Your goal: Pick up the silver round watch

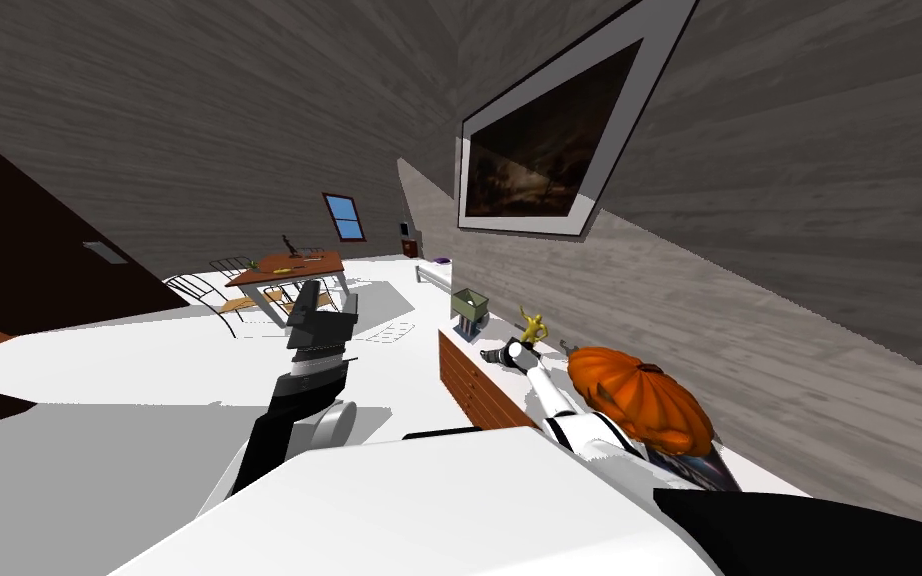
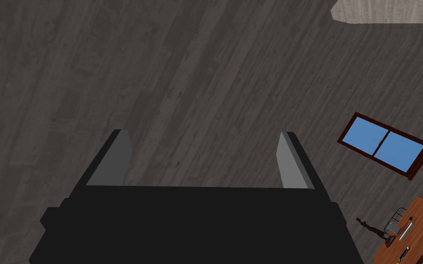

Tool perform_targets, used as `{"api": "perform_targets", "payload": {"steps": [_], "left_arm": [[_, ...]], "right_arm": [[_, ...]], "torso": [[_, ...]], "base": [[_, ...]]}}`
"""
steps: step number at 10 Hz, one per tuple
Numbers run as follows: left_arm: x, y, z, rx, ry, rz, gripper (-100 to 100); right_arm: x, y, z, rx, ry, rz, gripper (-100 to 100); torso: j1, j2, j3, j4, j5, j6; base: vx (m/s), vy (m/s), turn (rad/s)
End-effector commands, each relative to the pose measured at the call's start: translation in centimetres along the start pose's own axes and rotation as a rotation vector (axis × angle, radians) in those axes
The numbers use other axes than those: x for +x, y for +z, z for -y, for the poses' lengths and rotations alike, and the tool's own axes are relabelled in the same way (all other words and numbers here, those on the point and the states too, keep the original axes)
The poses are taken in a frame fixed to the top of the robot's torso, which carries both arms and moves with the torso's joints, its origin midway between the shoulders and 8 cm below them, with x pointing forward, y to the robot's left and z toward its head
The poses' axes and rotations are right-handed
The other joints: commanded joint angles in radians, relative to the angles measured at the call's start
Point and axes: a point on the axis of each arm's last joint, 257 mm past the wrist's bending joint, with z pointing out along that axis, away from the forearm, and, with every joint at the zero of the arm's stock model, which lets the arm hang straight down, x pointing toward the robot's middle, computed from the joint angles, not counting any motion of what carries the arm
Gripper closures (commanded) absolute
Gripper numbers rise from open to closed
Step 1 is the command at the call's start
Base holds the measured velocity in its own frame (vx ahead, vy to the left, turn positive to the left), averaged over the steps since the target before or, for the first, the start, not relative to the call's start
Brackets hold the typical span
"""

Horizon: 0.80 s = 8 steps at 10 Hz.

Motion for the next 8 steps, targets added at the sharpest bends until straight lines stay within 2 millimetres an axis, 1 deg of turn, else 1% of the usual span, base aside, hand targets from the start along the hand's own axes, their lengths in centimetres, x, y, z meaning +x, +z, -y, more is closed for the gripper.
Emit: {"api": "perform_targets", "payload": {"steps": [1, 2, 3, 4, 5, 6, 7, 8], "left_arm": [[0.0, 0.0, 0.0, 0.0, 0.0, 0.0, 0], [0.0, 0.0, 0.0, 0.0, 0.0, 0.0, 0], [0.0, 0.0, 0.0, 0.0, 0.0, 0.0, 0], [0.0, 0.0, 0.0, 0.0, 0.0, 0.0, 0], [0.0, 0.0, 0.0, 0.0, 0.0, 0.0, 0], [0.0, 0.0, 0.0, 0.0, 0.0, 0.0, 0], [0.0, 0.0, 0.0, 0.0, 0.0, 0.0, 0], [0.0, 0.0, 0.0, 0.0, 0.0, 0.0, 0]], "right_arm": [[-1.2, -0.8, -0.6, -0.004, 0.008, 0.013, 100], [-0.2, -1.0, -0.3, -0.003, -0.006, -0.004, 100], [-1.7, -1.7, -1.0, -0.008, 0.006, 0.015, 100], [-0.8, -1.9, -0.7, -0.006, -0.008, -0.002, 100], [-2.3, -2.6, -1.3, -0.012, 0.003, 0.018, 100], [-1.4, -2.8, -1.1, -0.011, -0.011, 0.002, 100], [-1.7, -2.7, -1.2, -0.011, -0.004, 0.008, 100], [-1.7, -2.7, -1.2, -0.011, -0.006, 0.007, 0]], "torso": [[0.0, 0.0, 0.0, 0.0, 0.0, 0.0], [0.0, 0.0, 0.0, 0.0, 0.0, 0.0], [0.001, 0.0, 0.0, 0.0, 0.0, 0.0], [0.001, 0.0, 0.0, -0.001, 0.0, 0.0], [0.001, -0.001, 0.0, 0.0, 0.0, 0.0], [0.001, -0.001, 0.0, 0.0, 0.001, 0.0], [0.001, -0.001, 0.0, 0.0, 0.001, 0.0], [0.0, 0.0, 0.0, 0.0, 0.0, 0.0]], "base": [[0.036, 0.027, 0.047], [0.029, 0.026, -0.012], [0.036, 0.029, 0.025], [0.032, 0.026, 0.015], [0.038, 0.037, 0.029], [0.035, 0.029, 0.004], [0.014, 0.009, -0.003], [0.0, 0.0, 0.0]]}}
